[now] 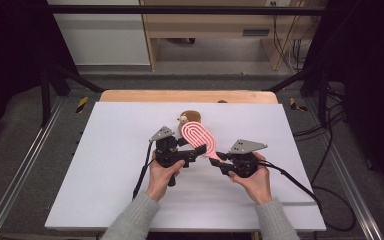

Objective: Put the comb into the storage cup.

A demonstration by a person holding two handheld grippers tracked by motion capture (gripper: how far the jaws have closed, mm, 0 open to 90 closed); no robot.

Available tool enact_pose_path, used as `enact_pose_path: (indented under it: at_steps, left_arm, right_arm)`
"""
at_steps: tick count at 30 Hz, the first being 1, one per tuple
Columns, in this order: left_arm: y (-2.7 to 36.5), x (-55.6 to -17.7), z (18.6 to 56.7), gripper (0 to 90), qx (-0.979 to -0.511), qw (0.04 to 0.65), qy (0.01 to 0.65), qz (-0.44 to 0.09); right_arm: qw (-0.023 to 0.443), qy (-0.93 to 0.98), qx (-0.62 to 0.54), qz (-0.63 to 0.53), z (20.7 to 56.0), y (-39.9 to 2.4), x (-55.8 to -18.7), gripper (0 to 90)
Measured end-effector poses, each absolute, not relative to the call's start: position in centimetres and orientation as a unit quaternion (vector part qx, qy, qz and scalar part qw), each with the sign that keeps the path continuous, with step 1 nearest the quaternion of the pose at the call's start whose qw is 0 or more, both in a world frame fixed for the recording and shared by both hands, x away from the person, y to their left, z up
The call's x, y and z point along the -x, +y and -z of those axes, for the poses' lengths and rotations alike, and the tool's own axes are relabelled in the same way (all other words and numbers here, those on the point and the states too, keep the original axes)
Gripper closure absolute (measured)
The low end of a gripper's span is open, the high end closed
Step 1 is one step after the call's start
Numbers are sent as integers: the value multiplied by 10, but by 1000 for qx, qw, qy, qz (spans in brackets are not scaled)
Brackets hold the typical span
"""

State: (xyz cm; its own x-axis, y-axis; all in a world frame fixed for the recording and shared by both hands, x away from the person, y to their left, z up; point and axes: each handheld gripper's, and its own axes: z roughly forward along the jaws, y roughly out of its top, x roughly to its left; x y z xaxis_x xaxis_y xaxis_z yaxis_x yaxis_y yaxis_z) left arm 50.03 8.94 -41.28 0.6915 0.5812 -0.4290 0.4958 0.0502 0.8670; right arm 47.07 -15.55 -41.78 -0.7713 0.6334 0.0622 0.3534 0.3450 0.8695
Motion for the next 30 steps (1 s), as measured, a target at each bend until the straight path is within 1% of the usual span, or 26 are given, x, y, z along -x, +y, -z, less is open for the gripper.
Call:
enact_pose_path:
  at_steps: [8, 9, 13, 16, 17, 30]
  left_arm:
    - [86, -501, 414, 233, -677, 614, 405, -29]
    - [86, -501, 413, 261, -675, 614, 407, -28]
    - [87, -502, 414, 295, -669, 616, 415, -24]
    - [88, -502, 414, 346, -664, 617, 423, -25]
    - [88, -502, 414, 379, -662, 617, 424, -25]
    - [88, -502, 414, 434, -657, 617, 433, -19]
  right_arm:
    - [142, 808, -301, -485, 418, -153, -470, 692]
    - [142, 808, -301, -486, 418, -153, -470, 692]
    - [141, 807, -300, -488, 418, -153, -470, 692]
    - [141, 808, -299, -488, 418, -153, -470, 692]
    - [140, 807, -299, -489, 418, -152, -470, 692]
    - [143, 808, -298, -488, 419, -152, -470, 692]
